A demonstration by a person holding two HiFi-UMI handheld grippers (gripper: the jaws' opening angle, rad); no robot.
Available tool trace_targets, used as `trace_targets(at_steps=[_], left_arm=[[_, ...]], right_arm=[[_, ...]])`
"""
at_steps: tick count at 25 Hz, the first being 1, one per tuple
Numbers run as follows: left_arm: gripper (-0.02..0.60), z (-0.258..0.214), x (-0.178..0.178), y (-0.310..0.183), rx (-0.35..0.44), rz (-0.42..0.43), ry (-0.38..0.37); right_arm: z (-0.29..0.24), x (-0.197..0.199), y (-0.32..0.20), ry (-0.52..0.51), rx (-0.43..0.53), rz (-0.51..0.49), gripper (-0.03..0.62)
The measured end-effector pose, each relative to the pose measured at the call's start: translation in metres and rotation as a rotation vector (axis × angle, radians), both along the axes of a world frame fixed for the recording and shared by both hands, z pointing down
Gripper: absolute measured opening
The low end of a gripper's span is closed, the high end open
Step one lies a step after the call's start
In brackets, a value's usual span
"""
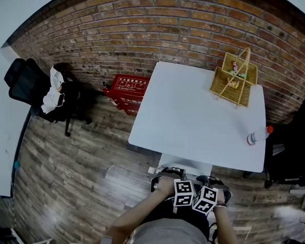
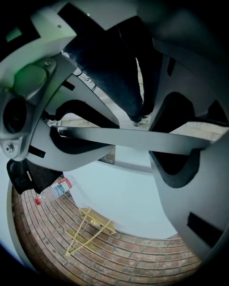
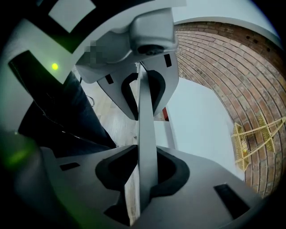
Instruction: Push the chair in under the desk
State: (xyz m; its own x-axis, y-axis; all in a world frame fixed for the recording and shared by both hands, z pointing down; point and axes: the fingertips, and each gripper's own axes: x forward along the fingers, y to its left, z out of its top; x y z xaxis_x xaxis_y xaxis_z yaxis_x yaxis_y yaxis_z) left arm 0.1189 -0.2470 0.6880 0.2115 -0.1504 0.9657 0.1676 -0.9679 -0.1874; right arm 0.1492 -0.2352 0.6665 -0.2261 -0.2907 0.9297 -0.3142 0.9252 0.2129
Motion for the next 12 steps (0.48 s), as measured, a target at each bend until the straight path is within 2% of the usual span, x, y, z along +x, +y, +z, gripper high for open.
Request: trace_targets(at_steps=[12], left_arm=[[0.123,0.000,0.008,-0.036,0.003,-0.028,-0.002]], right_arm=[[0.001,0.008,-0.035,0.009,-0.005,-0.046,0.094]])
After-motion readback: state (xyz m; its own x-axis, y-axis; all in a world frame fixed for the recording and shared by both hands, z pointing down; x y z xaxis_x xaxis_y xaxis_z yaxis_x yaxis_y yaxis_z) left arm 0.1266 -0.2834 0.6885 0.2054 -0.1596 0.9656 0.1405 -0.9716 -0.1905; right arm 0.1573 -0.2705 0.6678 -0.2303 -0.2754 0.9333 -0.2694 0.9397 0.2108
